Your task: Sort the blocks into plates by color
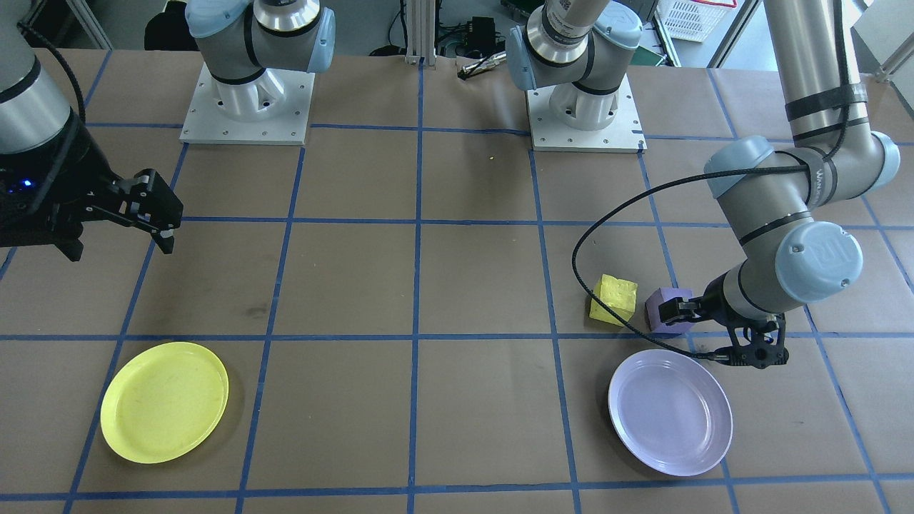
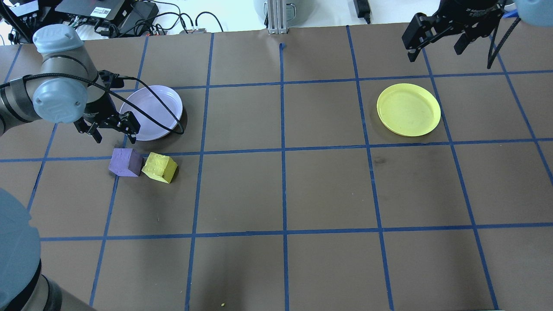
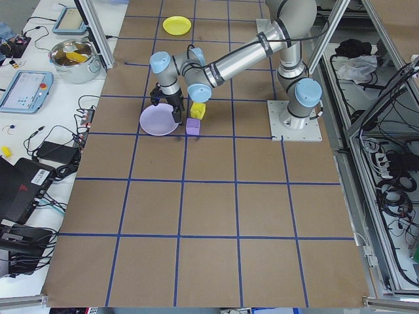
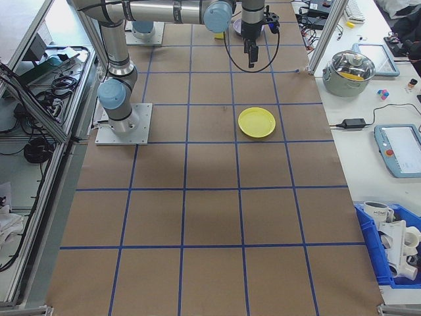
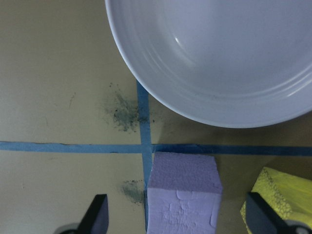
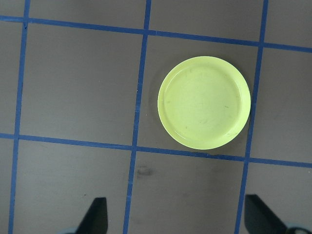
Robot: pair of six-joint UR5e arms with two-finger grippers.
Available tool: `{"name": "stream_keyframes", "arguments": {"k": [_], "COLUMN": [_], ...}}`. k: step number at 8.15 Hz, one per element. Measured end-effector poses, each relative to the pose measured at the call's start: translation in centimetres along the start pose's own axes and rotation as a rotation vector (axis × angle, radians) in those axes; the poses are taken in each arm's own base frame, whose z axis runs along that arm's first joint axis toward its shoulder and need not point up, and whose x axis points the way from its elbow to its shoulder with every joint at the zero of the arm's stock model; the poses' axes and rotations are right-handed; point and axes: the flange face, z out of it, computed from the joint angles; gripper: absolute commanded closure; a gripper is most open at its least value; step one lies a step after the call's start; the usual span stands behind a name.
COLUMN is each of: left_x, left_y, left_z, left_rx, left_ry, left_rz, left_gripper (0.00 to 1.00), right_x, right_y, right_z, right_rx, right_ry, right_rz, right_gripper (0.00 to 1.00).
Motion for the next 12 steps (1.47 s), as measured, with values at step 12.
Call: {"name": "stream_keyframes", "arguments": {"k": [12], "left_x": [-4.1], "left_y": [1.3], "left_z": [3.5], "left_rx": [-0.204], "left_ry": [0.086], "left_rz": [-0.013], "left_gripper": [0.0], "right_x": [0.1], "right_y": [-0.3], "right_z": [0.3], "right_rx": [0.004], "right_ry": [0.005], "right_rz": [-0.002], "right_gripper": [0.0]}}
